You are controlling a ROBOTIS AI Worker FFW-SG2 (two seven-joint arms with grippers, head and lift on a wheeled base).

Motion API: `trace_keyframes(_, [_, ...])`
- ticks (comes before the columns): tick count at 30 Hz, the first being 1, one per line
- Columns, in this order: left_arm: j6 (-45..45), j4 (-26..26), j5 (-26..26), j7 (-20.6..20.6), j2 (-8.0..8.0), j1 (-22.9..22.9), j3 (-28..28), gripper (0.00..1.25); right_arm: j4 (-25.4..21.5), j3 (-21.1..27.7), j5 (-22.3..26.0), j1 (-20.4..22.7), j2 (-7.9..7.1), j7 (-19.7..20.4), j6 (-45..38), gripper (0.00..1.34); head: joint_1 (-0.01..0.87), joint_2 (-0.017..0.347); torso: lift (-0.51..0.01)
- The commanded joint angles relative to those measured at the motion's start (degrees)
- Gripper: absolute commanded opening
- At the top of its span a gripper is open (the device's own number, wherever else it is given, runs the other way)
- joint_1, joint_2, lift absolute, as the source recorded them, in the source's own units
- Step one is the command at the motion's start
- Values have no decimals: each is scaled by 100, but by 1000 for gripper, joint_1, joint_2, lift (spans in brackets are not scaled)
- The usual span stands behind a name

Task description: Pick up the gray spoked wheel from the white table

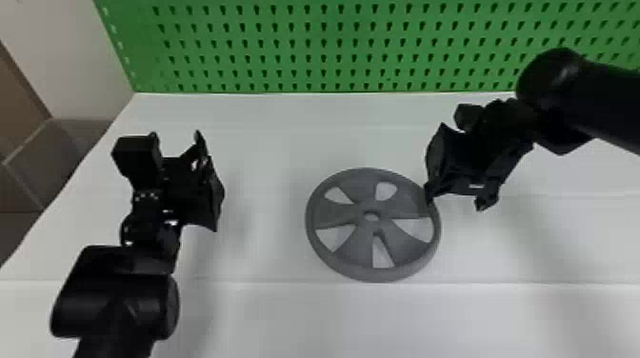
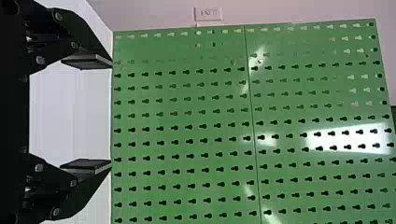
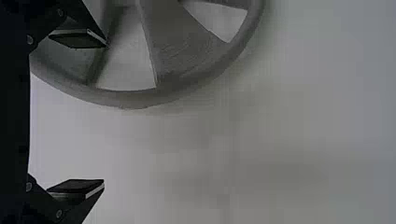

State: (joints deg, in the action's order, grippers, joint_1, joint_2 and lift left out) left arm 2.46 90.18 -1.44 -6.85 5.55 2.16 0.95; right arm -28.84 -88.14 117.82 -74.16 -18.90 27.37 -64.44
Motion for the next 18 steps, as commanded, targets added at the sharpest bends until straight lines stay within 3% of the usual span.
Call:
trace_keyframes(1, [0,0,13,0,7,12,-7,758,45,-397,804,6,18,66,125,1111,779,74,-79])
trace_keyframes(3, [9,0,13,0,7,3,-7,758,36,-537,1094,6,9,58,204,1111,779,74,-79])
trace_keyframes(7, [9,0,13,-9,16,3,-16,758,36,-564,1120,-2,27,66,239,1109,779,74,-79])
trace_keyframes(9, [0,0,13,-18,16,3,-16,756,28,-546,1287,-11,53,453,257,1111,779,74,-79])
trace_keyframes(14, [9,0,13,-27,25,-5,-7,756,-183,-572,1313,-2,97,884,468,1111,779,74,-79])
trace_keyframes(18, [9,0,4,-44,34,-5,-16,756,-245,-616,1401,68,141,945,828,1111,779,74,-79])
